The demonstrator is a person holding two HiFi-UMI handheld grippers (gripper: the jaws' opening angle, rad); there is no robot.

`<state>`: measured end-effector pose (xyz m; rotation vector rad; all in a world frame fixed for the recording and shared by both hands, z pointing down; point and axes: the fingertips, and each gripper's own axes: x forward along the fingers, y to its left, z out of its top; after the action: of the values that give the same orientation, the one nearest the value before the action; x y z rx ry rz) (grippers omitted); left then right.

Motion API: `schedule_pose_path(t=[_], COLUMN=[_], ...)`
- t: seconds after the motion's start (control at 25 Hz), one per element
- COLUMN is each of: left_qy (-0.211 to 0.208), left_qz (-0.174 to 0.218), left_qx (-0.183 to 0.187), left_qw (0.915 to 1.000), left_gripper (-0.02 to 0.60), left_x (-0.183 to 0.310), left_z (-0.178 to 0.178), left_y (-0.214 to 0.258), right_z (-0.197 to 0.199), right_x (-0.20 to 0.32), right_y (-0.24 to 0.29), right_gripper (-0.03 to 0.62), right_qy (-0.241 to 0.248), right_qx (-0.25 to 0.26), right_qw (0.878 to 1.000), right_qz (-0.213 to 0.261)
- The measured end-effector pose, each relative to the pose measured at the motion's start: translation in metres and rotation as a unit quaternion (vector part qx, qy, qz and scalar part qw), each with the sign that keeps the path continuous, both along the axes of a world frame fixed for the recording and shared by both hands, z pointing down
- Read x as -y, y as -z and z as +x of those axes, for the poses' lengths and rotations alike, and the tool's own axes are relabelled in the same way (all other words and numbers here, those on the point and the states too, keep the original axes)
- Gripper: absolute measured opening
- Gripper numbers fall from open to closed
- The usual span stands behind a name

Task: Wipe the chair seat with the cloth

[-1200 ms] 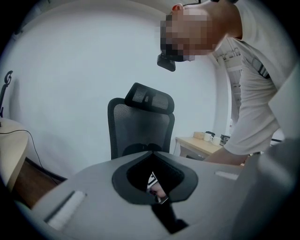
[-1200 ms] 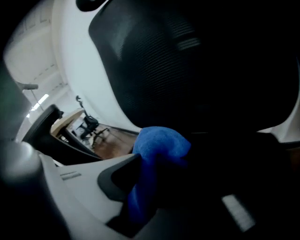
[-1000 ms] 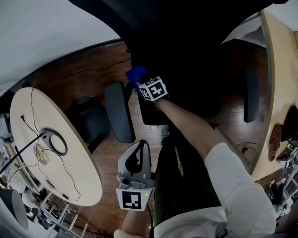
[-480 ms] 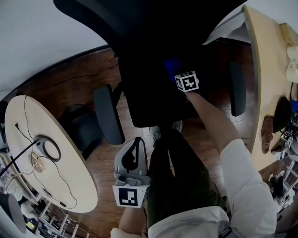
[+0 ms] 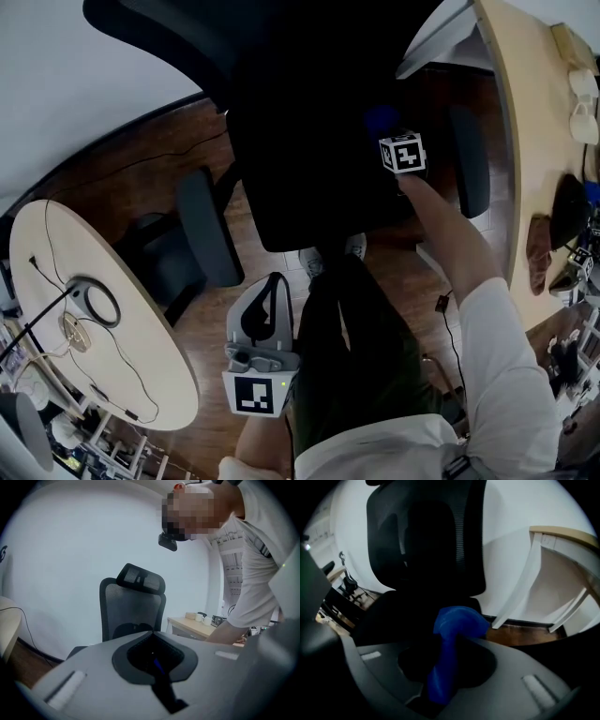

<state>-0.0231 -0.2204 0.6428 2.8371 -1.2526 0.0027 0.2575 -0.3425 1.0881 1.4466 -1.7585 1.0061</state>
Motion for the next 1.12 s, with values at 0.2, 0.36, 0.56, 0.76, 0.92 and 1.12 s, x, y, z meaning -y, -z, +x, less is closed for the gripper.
schedule_pose_path(t=[0.2,0.36,0.56,0.76,0.92,1.12], left_qy=[0.017,0.025,0.030,0.032,0.012,-0.012], left_qz=[-0.006,-0.008,-0.014,-0.020,-0.012,-0.010], left_qx=[-0.004,-0.007,-0.002,-0.010,-0.023,-0.026], left_qw=[0.9998,0.9996,0.9994,0.9992,0.9996,0.9995], left_gripper=[0.011,0.011,0.011,0.011,0.011,0.011], left_x=[-0.003,-0.006,-0.013,-0.017,-0.013,-0.008], left_z=[-0.014,-0.019,-0.035,-0.042,-0.024,-0.004], left_y=[0.000,0.002,-0.007,-0.013,-0.002,0.003], right_z=[-0.182,-0.326,-0.358,-0.281,-0.174,-0.035], right_x=[-0.007,-0.054,-0.079,-0.076,-0.083,-0.100], right_y=[0.055,0.037,-0.020,-0.033,-0.045,-0.042], right_gripper=[0.092,0.092,0.092,0.092,0.092,0.092], right_qy=[0.071,0.126,0.132,0.189,0.171,0.075], right_qx=[0.154,0.216,0.176,0.090,0.037,-0.015], right_qw=[0.984,0.968,0.975,0.977,0.984,0.997], right_qz=[0.063,0.025,0.000,0.028,0.023,0.025])
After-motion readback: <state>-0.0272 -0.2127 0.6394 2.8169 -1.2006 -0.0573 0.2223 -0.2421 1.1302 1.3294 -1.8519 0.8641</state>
